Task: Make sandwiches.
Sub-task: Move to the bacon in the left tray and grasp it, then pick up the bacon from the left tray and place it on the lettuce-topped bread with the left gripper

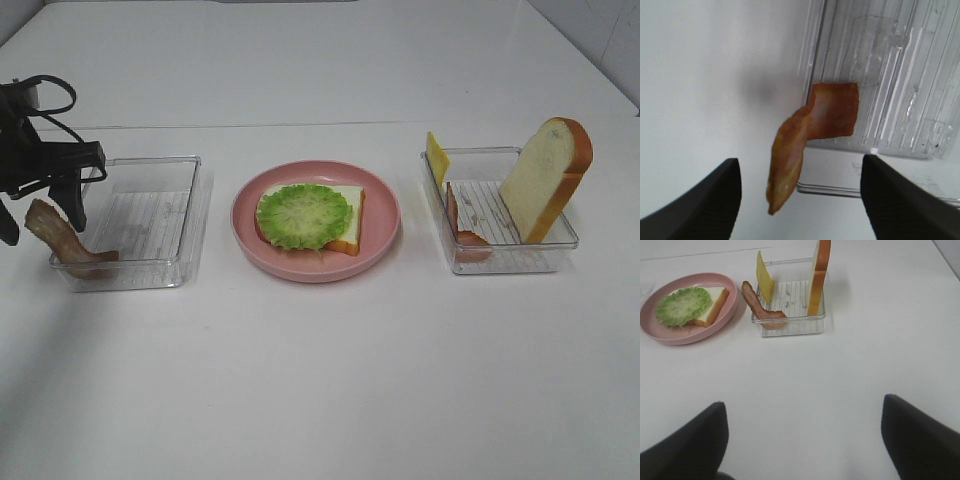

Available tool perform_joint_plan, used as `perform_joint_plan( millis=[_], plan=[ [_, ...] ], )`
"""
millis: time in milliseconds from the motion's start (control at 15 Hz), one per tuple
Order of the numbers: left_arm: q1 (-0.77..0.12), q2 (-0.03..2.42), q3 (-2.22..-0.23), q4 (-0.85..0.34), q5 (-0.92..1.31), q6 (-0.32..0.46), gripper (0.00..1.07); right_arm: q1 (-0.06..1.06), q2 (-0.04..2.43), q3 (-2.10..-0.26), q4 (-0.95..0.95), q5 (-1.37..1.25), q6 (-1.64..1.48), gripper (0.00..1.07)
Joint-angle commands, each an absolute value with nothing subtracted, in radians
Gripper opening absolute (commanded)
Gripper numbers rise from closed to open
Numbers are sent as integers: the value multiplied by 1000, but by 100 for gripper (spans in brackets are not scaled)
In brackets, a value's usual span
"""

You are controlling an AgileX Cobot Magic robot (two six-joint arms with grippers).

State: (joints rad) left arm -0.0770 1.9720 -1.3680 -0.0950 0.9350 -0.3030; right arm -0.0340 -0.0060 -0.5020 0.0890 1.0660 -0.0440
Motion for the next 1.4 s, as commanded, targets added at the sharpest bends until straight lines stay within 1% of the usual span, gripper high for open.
perform_joint_plan(
  millis=[67, 200, 267, 333, 400, 467, 533, 800, 867, 1067, 1133, 1200, 1267, 1333, 1400],
  plan=[
    [-85, 1982, -1366, -110, 918, -296, 55, -39, -18, -499, 95, 1055, -45, 78],
    [-85, 1982, -1366, -109, 905, -297, 37, -39, -18, -499, 95, 1055, -45, 78],
    [-85, 1982, -1366, -109, 904, -297, 25, -39, -18, -499, 95, 1055, -45, 78],
    [-85, 1982, -1366, -109, 904, -297, 16, -39, -18, -499, 95, 1055, -45, 78],
    [-85, 1982, -1366, -109, 903, -297, 8, -39, -18, -499, 95, 1055, -45, 78],
    [-85, 1982, -1366, -109, 904, -297, 3, -39, -18, -499, 95, 1055, -45, 78],
    [-85, 1982, -1366, -109, 904, -297, 0, -39, -18, -499, 95, 1055, -45, 78],
    [-85, 1967, -1366, -111, 904, -267, 0, -39, -18, -499, 95, 1055, -45, 78],
    [-85, 1935, -1366, -144, 895, -242, 0, -39, -18, -499, 95, 1055, -45, 78],
    [-92, 1902, -1407, -305, 886, -132, 0, -39, -18, -499, 95, 1055, -45, 78],
    [-98, 1902, -1419, -345, 885, -111, 0, -39, -18, -499, 95, 1055, -45, 78],
    [-109, 1902, -1429, -394, 874, -83, 0, -39, -18, -499, 94, 1055, -45, 78],
    [-139, 1903, -1436, -490, 829, -30, 0, -39, -18, -499, 95, 1055, -45, 78],
    [-161, 1905, -1436, -555, 800, 0, 0, -39, -18, -499, 95, 1055, -45, 78],
    [-173, 1905, -1436, -592, 785, 23, 0, -39, -18, -499, 95, 1055, -45, 78]
  ],
)
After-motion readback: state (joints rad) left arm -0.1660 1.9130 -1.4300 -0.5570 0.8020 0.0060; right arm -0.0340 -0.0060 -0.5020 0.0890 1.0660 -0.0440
